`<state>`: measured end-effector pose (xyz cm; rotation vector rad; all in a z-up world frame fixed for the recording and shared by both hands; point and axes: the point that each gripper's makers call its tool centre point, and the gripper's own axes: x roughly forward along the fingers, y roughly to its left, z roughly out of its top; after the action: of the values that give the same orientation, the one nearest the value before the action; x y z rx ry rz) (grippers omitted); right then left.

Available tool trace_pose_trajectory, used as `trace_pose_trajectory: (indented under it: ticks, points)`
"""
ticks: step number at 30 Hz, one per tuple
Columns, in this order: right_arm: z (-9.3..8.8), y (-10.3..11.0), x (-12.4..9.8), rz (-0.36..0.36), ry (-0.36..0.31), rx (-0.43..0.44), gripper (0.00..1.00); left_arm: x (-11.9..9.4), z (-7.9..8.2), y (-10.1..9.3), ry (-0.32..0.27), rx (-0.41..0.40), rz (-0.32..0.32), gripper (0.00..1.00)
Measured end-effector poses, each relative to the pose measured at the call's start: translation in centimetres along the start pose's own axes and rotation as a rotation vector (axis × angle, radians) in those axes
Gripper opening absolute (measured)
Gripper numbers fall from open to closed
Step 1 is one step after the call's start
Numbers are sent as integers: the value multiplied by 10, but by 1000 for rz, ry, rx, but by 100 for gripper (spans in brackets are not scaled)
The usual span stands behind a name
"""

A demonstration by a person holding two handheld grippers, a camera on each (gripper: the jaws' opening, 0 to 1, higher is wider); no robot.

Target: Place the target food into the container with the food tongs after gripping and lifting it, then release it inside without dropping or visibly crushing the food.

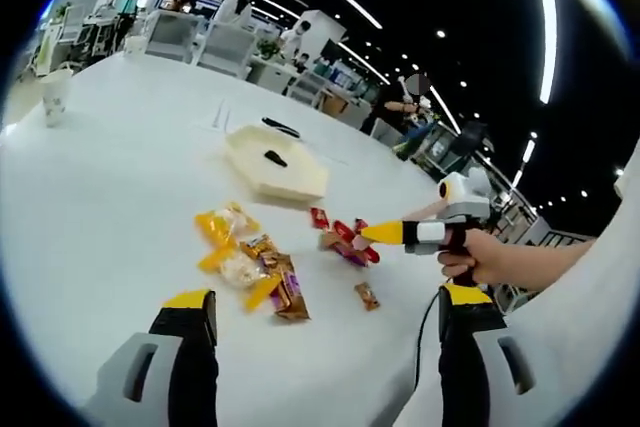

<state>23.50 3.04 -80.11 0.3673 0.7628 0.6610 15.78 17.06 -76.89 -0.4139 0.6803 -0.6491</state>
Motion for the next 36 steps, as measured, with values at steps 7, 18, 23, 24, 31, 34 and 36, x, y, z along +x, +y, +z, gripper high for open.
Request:
trace_pose_trajectory:
  ticks: [7, 18, 23, 24, 31, 34, 36]
  points:
    - [8, 2, -3, 0, -11, -28, 21, 0, 11, -3, -52, -22, -5, 99]
    - [28, 7, -14, 5, -68, -54, 21, 4, 15, -8, -73, -32, -29, 99]
    - [33, 5, -16, 3, -75, -70, 21, 5, 15, -9, -77, -39, -30, 99]
    - [34, 4, -17, -1, -79, -75, 21, 5, 14, -10, -74, -38, -31, 99]
    - [40, 5, -21, 1, -89, -90, 21, 4, 15, -10, -81, -40, -34, 99]
    - [42, 6, -22, 3, -93, -99, 21, 3, 16, -11, -85, -41, -34, 99]
    - [44, 8, -24, 3, -98, -102, 21, 2, 17, -11, -88, -40, -34, 99]
